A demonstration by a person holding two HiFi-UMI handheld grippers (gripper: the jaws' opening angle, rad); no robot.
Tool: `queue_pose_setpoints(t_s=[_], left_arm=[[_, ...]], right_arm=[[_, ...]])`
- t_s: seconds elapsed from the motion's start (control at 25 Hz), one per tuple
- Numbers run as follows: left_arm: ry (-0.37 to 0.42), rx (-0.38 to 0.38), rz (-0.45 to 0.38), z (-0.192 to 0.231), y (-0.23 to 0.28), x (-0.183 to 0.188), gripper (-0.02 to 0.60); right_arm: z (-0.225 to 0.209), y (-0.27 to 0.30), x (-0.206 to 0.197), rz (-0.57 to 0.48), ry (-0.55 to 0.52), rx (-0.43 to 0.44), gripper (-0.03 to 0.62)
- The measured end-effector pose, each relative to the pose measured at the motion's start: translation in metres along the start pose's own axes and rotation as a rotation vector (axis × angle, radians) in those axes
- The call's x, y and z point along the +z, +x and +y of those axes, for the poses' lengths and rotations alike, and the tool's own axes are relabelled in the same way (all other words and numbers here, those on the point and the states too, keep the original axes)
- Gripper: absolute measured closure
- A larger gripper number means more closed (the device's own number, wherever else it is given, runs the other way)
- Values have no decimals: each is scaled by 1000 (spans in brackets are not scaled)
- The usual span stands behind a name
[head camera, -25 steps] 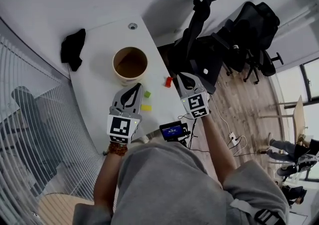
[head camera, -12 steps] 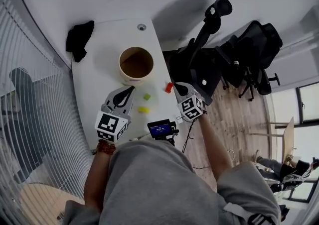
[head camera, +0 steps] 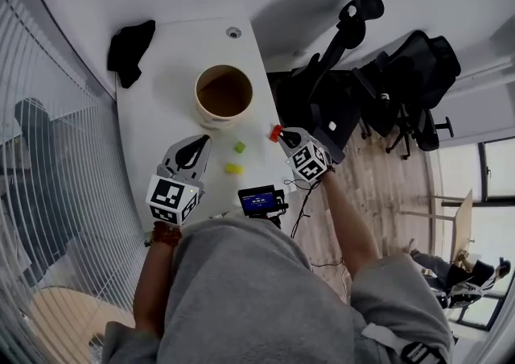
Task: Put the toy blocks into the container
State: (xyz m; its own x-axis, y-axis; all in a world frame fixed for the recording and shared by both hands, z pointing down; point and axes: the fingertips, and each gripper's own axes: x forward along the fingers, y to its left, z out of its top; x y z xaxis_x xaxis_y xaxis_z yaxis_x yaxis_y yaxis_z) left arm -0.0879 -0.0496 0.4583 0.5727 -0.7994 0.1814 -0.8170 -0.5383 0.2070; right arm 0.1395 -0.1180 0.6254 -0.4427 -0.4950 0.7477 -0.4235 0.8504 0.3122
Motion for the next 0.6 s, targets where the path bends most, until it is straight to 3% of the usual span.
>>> queue_pose_setpoints(t_s=[0.36,0.6], left_arm=[[-18,20,8,8,0,-7,574],[-35,49,13,19,-7,-9,574]], right_arm=[[15,32,-35,134,25,32,543],[28,45,-51,200,-16,44,526]])
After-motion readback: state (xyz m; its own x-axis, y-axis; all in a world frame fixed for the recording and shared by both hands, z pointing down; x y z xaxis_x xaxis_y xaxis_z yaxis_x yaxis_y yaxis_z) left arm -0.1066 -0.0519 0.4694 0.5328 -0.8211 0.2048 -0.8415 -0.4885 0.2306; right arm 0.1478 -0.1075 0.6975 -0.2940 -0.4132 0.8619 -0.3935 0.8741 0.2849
